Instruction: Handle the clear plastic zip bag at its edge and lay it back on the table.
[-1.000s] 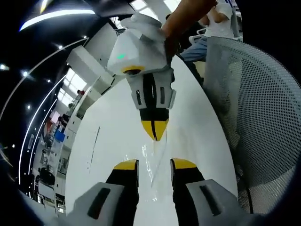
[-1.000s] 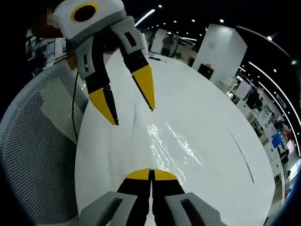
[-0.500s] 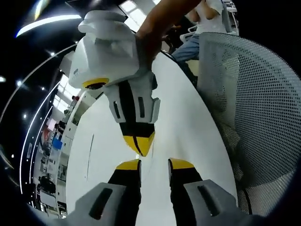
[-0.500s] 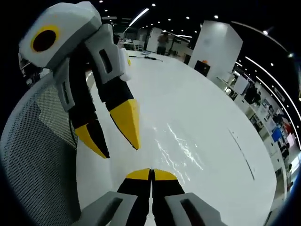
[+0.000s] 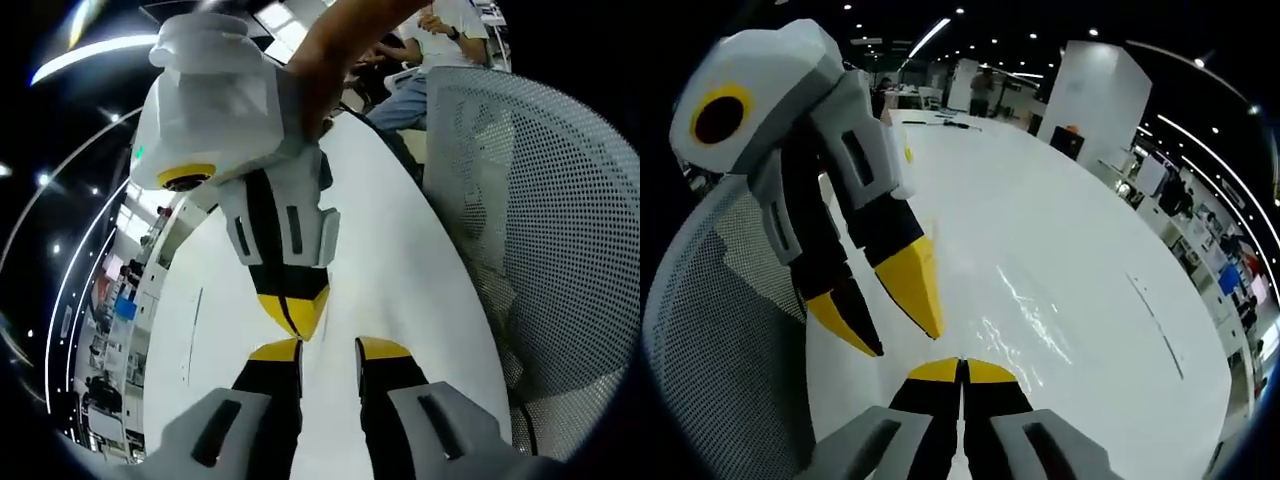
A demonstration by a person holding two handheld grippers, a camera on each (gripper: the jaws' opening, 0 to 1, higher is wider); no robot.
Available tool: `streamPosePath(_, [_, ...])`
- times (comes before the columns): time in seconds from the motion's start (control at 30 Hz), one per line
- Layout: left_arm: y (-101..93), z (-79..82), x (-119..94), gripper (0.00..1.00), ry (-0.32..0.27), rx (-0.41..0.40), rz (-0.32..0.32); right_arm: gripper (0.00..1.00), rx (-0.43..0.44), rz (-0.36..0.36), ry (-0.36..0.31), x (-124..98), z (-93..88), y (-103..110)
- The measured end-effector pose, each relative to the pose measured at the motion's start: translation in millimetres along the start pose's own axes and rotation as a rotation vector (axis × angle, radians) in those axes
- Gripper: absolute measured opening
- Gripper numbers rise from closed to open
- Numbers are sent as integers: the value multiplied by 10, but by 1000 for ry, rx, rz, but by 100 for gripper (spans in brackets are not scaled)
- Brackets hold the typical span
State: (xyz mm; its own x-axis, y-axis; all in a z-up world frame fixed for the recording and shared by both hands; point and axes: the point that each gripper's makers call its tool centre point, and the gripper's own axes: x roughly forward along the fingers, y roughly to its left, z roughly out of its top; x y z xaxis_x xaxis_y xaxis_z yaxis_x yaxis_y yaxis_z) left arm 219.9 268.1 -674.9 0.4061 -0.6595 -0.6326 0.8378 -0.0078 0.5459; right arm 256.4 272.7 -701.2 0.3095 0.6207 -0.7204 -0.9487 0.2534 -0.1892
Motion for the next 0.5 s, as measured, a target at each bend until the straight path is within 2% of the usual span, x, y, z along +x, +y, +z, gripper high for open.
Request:
streamPosePath(0.33, [1, -22, 31, 18, 5, 9, -2, 0, 28, 0, -14, 1, 42, 16])
streamPosePath(0.5, [9, -66, 85, 17, 25, 24, 2, 0, 44, 2, -20, 2, 50, 22])
